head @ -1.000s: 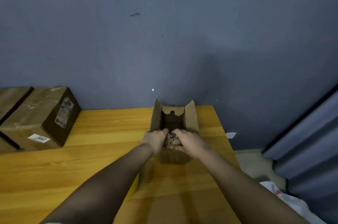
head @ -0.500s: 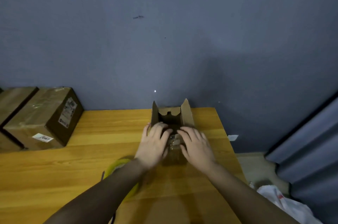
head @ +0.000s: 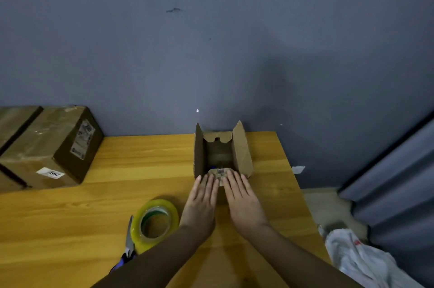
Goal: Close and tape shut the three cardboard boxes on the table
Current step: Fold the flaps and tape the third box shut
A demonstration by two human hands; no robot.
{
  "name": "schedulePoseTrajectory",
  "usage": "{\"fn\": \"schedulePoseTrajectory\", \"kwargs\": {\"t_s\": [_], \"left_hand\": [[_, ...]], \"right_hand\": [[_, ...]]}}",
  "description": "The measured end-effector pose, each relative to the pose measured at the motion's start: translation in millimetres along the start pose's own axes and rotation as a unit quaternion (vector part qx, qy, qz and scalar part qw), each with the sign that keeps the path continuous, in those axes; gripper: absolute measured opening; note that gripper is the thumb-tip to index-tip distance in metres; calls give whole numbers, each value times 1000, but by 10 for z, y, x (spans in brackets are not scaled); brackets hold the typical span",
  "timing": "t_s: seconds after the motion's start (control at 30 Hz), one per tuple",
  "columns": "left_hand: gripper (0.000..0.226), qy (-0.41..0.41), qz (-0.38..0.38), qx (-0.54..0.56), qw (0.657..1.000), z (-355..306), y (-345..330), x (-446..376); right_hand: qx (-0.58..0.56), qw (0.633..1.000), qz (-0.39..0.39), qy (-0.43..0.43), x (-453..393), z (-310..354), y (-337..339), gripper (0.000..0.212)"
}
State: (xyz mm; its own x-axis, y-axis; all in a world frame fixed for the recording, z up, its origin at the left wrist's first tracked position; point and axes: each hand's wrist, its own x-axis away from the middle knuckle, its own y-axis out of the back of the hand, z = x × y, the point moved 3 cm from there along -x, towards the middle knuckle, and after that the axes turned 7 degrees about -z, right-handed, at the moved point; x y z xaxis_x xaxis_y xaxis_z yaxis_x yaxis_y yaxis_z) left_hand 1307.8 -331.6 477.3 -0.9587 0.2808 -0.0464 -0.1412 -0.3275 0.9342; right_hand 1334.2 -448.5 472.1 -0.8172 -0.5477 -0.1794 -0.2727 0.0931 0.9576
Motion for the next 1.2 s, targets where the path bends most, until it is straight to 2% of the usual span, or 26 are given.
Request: {"fn": "schedulePoseTrajectory", "kwargs": {"t_s": [0.13,0.27,0.33,0.47,0.57,0.63,0.7,0.77,0.83,0.9,0.93,0.97,1.0,1.13,1.2], "left_hand": [[76,7,18,2,1000,-14,42,-57],[77,8,27,12,1000,-19,90,-101],[79,18,21,33,999,-2,91,-92],[80,16,-14,68,997,78,106,-68],[77,-22,-29,56,998,133,130,-75],[75,-23,-78,72,994,209,157,-105],[70,19,-149,124,981,335,187,-147],[71,116,-223,197,948,504,196,-209],[78,234,-251,294,892,673,199,-257],[92,336,-195,448,805,754,89,-312],[98,360,-154,536,748,756,13,-329],[101,369,-119,609,692,740,-63,-340],[99,371,-85,658,650,715,-124,-346],[75,370,25,747,551,548,-193,-339],[65,377,54,766,518,463,-230,-399]], "right_hand": [[11,999,44,-2,-66,51,42,61],[-9,999,48,-23,-110,19,40,60],[-45,998,14,-47,-124,2,18,62],[-102,992,-10,-72,-130,-69,35,78],[-100,991,-71,-57,-181,-120,189,56],[-94,987,-117,-63,-250,-175,303,50],[-110,975,-159,-107,-336,-269,386,51],[-149,954,-177,-193,-424,-390,458,61],[-225,920,-141,-289,-493,-501,451,80],[-358,851,-83,-376,-526,-559,391,94],[-427,805,-64,-406,-529,-573,362,97],[-484,765,-57,-422,-524,-576,329,97],[-522,735,-55,-429,-511,-566,297,94],[-625,635,-58,-450,-419,-504,146,67],[-628,626,-55,-460,-431,-485,56,53]]}}
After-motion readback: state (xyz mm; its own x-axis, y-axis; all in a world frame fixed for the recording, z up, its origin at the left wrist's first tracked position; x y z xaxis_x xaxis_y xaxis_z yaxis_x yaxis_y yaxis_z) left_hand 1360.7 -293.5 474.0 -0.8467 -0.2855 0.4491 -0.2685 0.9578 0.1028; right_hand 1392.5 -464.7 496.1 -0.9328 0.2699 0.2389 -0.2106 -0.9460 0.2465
